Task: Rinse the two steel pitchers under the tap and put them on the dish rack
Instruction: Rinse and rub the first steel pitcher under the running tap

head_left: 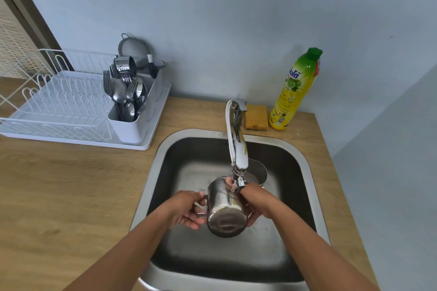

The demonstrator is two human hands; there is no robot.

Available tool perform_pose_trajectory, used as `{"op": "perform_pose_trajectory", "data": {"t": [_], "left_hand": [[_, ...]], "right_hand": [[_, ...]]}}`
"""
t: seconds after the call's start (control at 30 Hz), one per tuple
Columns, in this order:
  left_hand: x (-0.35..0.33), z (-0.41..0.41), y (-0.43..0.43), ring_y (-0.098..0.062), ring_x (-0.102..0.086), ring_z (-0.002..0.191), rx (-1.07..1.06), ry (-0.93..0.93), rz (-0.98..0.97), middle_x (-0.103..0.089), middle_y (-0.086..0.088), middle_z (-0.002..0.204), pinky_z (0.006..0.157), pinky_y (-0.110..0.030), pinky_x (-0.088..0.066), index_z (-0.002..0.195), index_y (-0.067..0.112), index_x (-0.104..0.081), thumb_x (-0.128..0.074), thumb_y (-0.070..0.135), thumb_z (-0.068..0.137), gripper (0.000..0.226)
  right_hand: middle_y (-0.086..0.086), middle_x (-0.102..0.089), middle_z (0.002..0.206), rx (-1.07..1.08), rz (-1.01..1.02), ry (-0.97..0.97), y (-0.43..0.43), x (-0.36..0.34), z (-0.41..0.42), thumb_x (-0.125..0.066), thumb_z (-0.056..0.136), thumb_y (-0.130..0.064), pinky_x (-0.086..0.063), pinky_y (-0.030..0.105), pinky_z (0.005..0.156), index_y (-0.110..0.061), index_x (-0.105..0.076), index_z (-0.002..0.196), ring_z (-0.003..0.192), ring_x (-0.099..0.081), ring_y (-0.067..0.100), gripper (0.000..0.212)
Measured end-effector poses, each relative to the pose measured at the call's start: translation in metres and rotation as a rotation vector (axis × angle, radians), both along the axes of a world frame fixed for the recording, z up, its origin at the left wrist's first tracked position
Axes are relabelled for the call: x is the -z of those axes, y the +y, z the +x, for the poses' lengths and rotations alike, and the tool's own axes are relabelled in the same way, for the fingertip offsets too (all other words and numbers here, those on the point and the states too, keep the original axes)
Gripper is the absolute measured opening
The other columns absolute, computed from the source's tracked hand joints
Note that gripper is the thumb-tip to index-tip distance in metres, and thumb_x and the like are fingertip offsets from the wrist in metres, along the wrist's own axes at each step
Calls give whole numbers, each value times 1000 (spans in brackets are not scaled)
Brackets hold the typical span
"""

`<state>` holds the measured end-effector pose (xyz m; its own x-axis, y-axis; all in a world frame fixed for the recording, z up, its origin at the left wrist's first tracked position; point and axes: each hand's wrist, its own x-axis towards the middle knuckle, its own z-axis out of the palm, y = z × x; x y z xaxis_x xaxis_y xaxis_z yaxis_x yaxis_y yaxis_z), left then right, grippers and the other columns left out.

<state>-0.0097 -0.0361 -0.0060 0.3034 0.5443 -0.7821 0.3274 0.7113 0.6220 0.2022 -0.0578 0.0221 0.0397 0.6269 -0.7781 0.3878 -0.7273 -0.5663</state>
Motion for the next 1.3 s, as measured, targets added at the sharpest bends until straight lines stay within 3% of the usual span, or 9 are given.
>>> {"op": "perform_pose_trajectory", "data": {"t": [0.1,0.23,0.33,0.47,0.8,0.93,1.03,1.13,1.3], "left_hand": [[-5,-4,-1,-30,-73,68,26,-40,0,-73,-18,81,52,-33,-59,101,8,-54,-45,37,100,31],[-7,-11,-7,-36,-73,89,28,-103,-18,-73,-25,102,67,-40,-61,106,8,-51,-49,34,99,28],[-6,-11,-13,-39,-71,96,38,-134,-36,-70,-27,108,71,-41,-61,107,7,-52,-51,30,99,24],[-3,-1,-17,-36,-70,90,50,-159,-29,-68,-22,106,74,-42,-61,103,8,-55,-53,25,99,18],[-14,24,-10,-27,-72,99,19,-228,138,-72,-19,110,81,-37,-60,113,1,-60,-61,12,94,22],[-17,28,-6,-27,-71,98,-61,-220,241,-69,-22,109,73,-29,-61,106,-1,-62,-63,7,91,17],[-19,29,-5,-20,-67,90,-103,-217,312,-69,-10,106,75,-28,-60,91,5,-64,-65,4,89,3],[-21,27,-4,-20,-66,91,-143,-179,389,-71,-1,112,81,-31,-57,80,9,-65,-67,1,87,11],[-30,17,-3,-10,-68,92,-134,-27,585,-70,4,112,77,-21,-52,83,5,-68,-71,5,84,4]], "right_hand": [[6,-69,102,-44,36,9,-8,-3,-2,-58,83,-67,-63,46,63,-22,-58,112,89,-70,27,54],[-6,-71,107,-82,214,-55,-22,5,-3,-72,61,-74,-62,48,77,-31,-58,113,95,-70,16,69],[-11,-68,113,-87,321,-120,-34,4,-2,-75,56,-75,-57,38,91,-34,-55,120,101,-66,10,79],[-13,-59,123,-119,408,-211,-45,-10,2,-80,61,-64,-49,27,92,-39,-45,135,110,-58,9,86],[-12,-44,142,-240,656,-425,-58,-42,15,-84,67,-47,-41,25,104,-42,-32,145,124,-46,8,94],[-14,-40,149,-264,705,-429,-55,-42,17,-86,70,-33,-36,30,111,-40,-30,146,134,-41,9,95],[-16,-44,146,-255,728,-410,-49,-34,21,-87,70,-27,-43,35,111,-42,-32,144,134,-43,8,94],[-18,-47,142,-236,736,-390,-41,-22,21,-86,71,-25,-49,35,105,-46,-33,142,129,-49,7,91],[-21,-52,138,-171,743,-321,-27,-7,13,-86,70,-29,-54,36,98,-51,-33,138,125,-54,7,89]]}}
